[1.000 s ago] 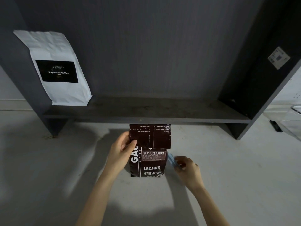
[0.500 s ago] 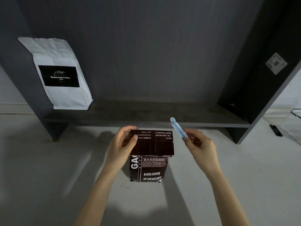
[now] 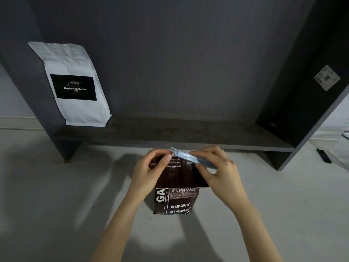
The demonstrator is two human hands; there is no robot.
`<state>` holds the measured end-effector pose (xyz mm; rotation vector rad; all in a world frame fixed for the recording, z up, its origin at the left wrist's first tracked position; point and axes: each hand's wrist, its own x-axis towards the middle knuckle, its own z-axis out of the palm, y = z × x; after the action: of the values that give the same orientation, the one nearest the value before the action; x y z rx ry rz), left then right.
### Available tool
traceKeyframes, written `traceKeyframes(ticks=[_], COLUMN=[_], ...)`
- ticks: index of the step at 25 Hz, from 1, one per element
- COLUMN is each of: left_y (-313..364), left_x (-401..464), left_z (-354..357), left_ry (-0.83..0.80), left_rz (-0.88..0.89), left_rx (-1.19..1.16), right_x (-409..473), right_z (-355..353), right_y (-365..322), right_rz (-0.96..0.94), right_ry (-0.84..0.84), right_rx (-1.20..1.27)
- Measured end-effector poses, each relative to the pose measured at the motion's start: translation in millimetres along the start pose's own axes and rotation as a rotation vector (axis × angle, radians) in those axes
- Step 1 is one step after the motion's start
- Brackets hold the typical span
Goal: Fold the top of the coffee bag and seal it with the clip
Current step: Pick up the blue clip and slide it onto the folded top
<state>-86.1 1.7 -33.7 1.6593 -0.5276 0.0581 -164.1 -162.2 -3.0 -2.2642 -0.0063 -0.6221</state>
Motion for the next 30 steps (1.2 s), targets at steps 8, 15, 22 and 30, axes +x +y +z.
traceKeyframes(ticks=[8,15,22,30], left_y=[12,7,7,8], left_x=[-2,-4,-5,-4], left_z=[6,3,4,14], left_ry=[0.037,0.002,0.046,0.095], left_rz=[-0.063,-0.062,-0.092,-0.099], left_rx=[-0.042,-0.061,-0.107,-0.056], right_x=[-6,-7,-10,-16], right_z=[18,24,31,33], right_y=[-4,-3,-3,3], right_rz=[-0.072,-0.016,-0.088,-0.153], right_ry=[0.077,0.057,0.134,0.235], right_rx=[-0.068,-0.104,-0.213,-0.255])
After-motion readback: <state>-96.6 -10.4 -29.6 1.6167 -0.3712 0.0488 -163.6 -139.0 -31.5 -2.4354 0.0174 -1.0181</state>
